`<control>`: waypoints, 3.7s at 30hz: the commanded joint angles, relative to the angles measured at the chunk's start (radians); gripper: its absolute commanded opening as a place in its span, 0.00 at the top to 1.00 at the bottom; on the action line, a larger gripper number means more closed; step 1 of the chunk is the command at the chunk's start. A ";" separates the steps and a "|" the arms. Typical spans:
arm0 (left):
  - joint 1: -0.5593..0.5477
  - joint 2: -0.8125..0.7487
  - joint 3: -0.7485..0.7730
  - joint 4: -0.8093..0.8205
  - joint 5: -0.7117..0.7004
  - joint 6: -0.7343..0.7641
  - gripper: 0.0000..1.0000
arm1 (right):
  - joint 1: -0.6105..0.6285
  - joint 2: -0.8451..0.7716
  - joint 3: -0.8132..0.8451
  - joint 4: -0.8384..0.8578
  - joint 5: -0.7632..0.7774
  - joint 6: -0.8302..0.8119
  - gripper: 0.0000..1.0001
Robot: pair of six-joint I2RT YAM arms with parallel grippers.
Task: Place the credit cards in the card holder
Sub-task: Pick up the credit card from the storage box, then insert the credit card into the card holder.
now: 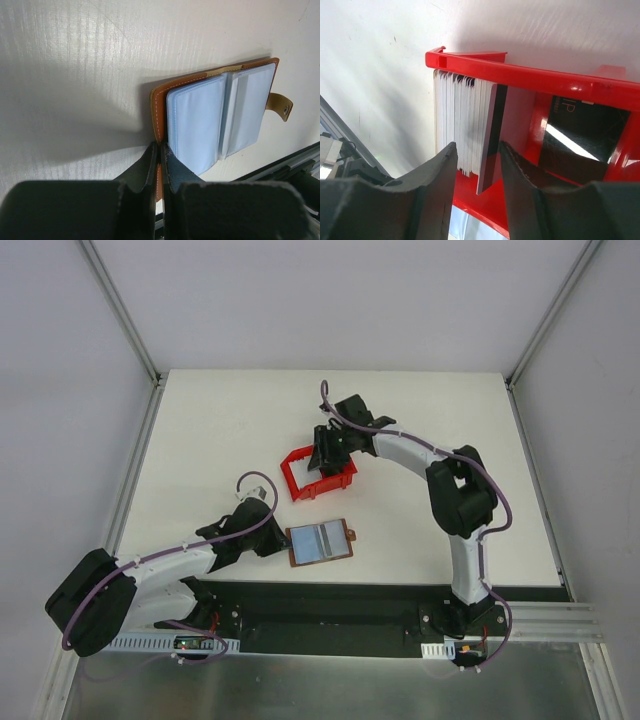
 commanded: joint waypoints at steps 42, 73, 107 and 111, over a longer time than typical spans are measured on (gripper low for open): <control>0.009 0.002 0.017 -0.007 0.012 0.032 1.00 | 0.029 -0.734 -0.658 0.365 0.112 0.227 1.00; 0.009 0.009 0.012 -0.007 0.027 0.009 1.00 | 0.249 -0.605 -1.147 0.912 0.215 0.523 1.00; 0.009 0.000 0.001 0.002 0.027 0.001 1.00 | 0.244 -0.522 -1.207 0.999 0.250 0.615 1.00; 0.009 0.003 0.005 0.004 0.028 0.001 1.00 | 0.246 -0.515 -1.198 0.987 0.240 0.613 1.00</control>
